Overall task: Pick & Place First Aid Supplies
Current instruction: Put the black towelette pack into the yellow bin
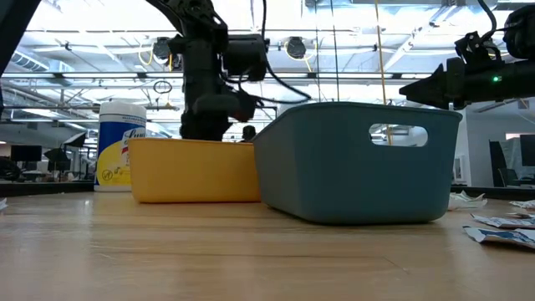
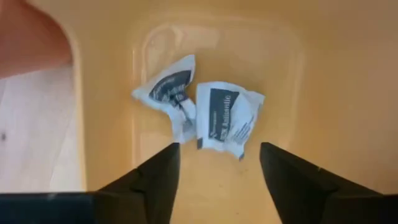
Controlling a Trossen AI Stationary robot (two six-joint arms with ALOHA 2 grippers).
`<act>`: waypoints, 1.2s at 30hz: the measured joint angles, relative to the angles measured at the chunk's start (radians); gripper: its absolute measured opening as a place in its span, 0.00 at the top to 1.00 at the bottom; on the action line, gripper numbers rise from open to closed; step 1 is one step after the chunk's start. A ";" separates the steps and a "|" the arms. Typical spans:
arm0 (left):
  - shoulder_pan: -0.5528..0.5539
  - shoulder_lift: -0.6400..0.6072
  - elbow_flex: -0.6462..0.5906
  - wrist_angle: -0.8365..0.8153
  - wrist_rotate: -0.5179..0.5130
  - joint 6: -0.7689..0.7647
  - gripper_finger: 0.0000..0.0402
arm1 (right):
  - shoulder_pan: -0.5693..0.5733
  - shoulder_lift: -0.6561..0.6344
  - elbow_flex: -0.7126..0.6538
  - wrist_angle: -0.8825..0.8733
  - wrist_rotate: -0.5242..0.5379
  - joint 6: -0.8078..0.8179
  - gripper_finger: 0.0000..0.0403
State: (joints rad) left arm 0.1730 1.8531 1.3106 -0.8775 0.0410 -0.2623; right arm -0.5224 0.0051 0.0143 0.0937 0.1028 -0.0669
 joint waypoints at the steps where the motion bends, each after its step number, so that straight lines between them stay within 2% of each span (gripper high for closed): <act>1: 0.001 -0.013 0.000 -0.006 0.001 -0.018 0.41 | 0.000 0.000 0.000 0.000 0.000 0.000 0.20; 7: 0.007 -0.083 0.000 -0.072 0.002 -0.143 0.35 | 0.000 0.000 0.000 0.000 0.000 0.000 0.20; 17: -0.008 -0.197 0.000 -0.150 0.009 -0.267 0.38 | 0.000 0.000 0.000 0.000 0.000 0.000 0.20; 24: -0.125 -0.263 -0.036 -0.164 0.016 -0.365 0.40 | 0.000 0.000 0.000 0.000 0.000 0.000 0.20; 36: -0.328 -0.423 -0.233 -0.168 0.044 -0.589 0.40 | 0.000 0.000 0.000 0.002 0.000 0.000 0.20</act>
State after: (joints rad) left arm -0.1555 1.4304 1.0773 -1.0451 0.0855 -0.8509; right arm -0.5223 0.0050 0.0143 0.0952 0.1028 -0.0669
